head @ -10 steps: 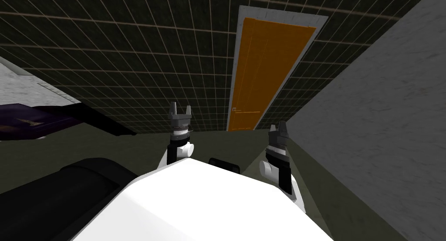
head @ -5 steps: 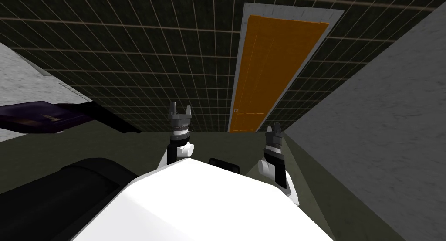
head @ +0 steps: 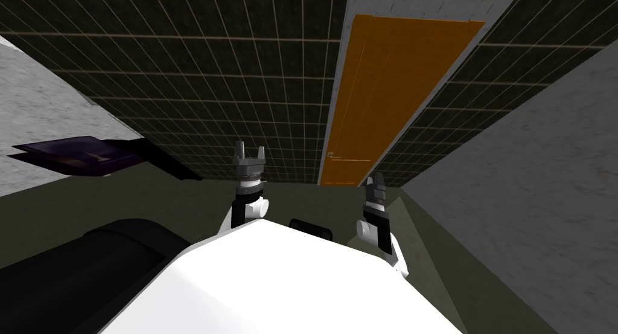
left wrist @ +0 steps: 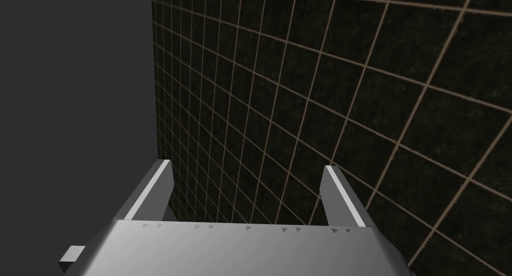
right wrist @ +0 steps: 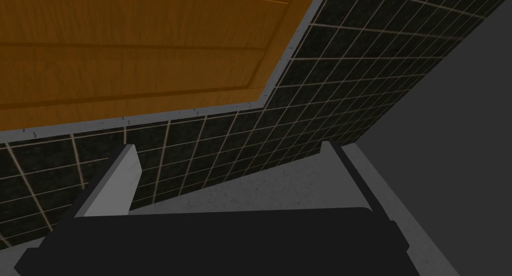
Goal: Pull the door open
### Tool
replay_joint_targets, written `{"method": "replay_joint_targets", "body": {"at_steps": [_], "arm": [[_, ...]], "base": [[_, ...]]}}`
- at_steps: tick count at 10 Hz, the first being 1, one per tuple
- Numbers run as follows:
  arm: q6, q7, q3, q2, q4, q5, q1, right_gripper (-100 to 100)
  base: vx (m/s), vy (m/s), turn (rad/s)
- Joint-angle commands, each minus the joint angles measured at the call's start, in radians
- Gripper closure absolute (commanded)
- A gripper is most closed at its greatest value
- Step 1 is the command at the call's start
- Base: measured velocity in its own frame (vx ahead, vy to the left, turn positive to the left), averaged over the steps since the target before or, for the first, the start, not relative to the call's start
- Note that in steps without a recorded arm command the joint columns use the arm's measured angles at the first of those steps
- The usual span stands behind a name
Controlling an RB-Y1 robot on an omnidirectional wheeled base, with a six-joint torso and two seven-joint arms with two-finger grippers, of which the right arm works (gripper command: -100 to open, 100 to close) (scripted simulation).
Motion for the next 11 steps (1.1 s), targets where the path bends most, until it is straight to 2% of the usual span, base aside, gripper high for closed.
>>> {"method": "replay_joint_targets", "body": {"at_steps": [1,2,5,8,9,10,11], "arm": [[-0.007,-0.002,0.0,0.0,0.036,-0.001,-0.008,-100],[-0.017,-0.006,-0.004,-0.006,0.07,-0.004,-0.023,-100],[-0.027,-0.011,-0.008,-0.011,0.116,-0.007,-0.037,-100],[-0.059,-0.025,-0.02,-0.026,0.227,-0.017,-0.084,-100],[-0.059,-0.025,-0.02,-0.026,0.245,-0.017,-0.084,-100],[-0.069,-0.03,-0.025,-0.031,0.28,-0.021,-0.1,-100],[-0.069,-0.03,-0.025,-0.031,0.288,-0.021,-0.1,-100]], "base": [[0.058,-0.015,0.034],[0.066,-0.002,0.088],[0.047,-0.01,0.054],[0.077,-0.013,0.13],[0.065,-0.023,0.051],[0.055,-0.013,0.095],[0.043,-0.011,0.045]]}}
